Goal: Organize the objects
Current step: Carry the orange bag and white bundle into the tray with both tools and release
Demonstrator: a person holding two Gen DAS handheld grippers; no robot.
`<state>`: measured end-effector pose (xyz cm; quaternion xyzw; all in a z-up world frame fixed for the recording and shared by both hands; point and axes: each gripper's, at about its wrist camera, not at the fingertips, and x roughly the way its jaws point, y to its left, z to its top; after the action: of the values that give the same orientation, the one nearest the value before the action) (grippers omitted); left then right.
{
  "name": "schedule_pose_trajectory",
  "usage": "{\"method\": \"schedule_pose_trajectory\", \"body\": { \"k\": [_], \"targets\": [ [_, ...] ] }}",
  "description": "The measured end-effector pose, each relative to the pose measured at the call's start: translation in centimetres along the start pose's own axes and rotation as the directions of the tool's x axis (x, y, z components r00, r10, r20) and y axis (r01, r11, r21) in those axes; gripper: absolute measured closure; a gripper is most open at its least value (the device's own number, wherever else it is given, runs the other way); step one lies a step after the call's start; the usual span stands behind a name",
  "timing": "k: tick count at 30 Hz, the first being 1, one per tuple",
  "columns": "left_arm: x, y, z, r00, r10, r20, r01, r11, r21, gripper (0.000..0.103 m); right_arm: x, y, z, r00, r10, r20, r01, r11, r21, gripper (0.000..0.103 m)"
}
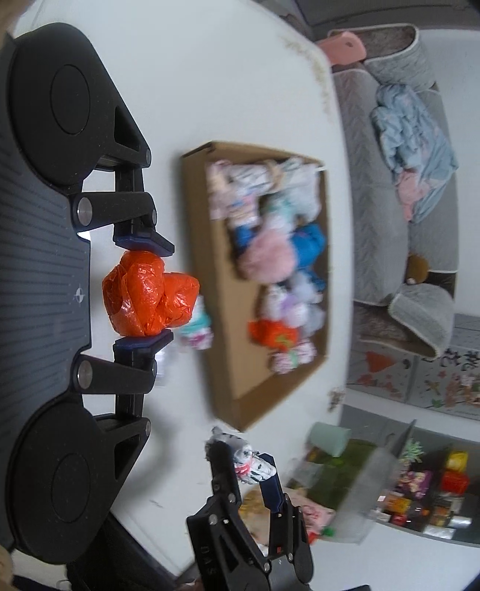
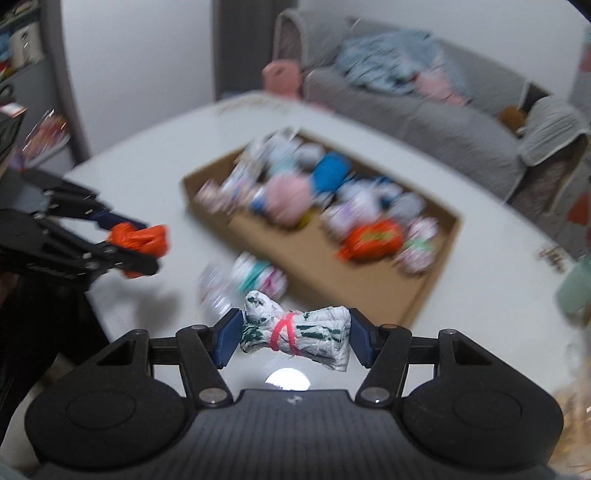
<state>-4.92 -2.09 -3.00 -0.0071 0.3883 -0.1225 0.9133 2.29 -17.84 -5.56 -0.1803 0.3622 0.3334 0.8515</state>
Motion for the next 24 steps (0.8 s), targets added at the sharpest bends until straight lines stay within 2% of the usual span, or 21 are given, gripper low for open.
{"method": "schedule_pose_trajectory", "body": {
  "k": [5,11,16,24],
  "targets": [
    [-0.1,-0.4,3.2,0.999,-0.005,0.041,0.004,1.000,0.024,0.054,-0.2,-2.1,2.3,0.996,-0.035,0.079,0.033,0.999,0.026,0.046],
    [2.3,-2.1,6.5,0.998,-0.028,0.056,0.024,0.997,0.068,0.054,1.4,-4.1,4.0,0.993,-0.038,0.110,0.037,0.999,0.009,0.046],
    [5.4,-3.3,8.0,0.999,-0.043,0.028,0.040,0.995,0.091,0.054,3.2,-5.6,4.4,0.995,-0.007,0.095,0.007,1.000,0.003,0.046],
    [10.6,-3.8,8.7,0.997,-0.037,-0.066,0.045,0.992,0.121,0.053,5.3,-8.1,4.1,0.998,0.036,0.051,-0.037,0.999,0.004,0.046]
  ]
}}
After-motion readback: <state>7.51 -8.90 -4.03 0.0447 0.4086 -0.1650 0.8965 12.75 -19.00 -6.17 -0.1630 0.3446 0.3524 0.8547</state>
